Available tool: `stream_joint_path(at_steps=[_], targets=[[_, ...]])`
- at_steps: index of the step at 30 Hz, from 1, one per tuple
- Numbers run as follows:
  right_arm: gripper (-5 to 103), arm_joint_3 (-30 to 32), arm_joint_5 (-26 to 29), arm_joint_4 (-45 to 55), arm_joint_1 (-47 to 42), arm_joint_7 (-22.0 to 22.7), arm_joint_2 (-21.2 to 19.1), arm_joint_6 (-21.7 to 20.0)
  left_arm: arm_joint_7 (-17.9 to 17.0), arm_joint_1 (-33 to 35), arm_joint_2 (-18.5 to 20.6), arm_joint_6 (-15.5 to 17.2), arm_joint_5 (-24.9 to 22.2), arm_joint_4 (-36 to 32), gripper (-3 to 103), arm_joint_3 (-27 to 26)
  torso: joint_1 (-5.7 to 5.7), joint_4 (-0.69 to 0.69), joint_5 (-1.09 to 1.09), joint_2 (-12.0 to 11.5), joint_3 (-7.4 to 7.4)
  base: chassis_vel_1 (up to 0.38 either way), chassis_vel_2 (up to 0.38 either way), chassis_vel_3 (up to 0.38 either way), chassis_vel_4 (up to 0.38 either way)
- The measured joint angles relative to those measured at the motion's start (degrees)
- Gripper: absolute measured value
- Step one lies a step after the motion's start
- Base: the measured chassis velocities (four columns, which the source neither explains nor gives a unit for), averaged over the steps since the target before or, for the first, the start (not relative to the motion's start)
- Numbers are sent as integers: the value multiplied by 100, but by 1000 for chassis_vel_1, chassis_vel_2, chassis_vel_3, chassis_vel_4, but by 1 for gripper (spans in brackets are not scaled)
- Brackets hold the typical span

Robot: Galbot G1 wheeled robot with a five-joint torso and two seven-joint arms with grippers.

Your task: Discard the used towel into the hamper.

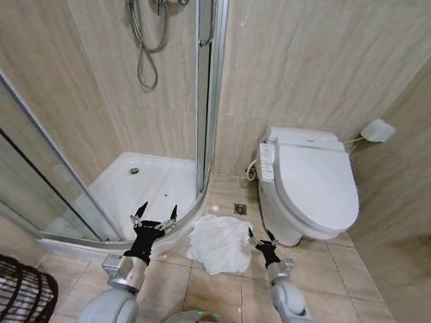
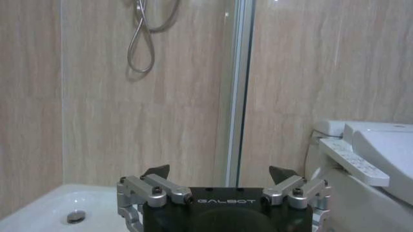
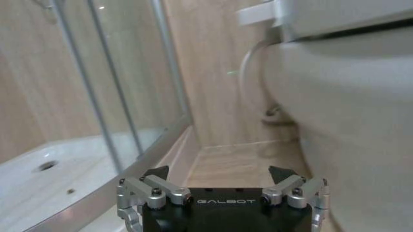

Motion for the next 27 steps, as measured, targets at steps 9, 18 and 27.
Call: stream_joint_path(at_steps=[9,18,27], targets=[[100,-583,-233,-846,683,207,150,-75,0,0,0,0,0,0,100,0,0,0,0,0,0,0,0,0,0],[100,-958,-453,-1458,1132,525,443,-171,0,0,0,0,0,0,100,0,0,0,0,1,0,0,0,0,0],[100,-1041,-534,-2051,1362,686,604,-306,1,0,0,0,0,0,100,0,0,0,0,1,0,0,0,0,0]])
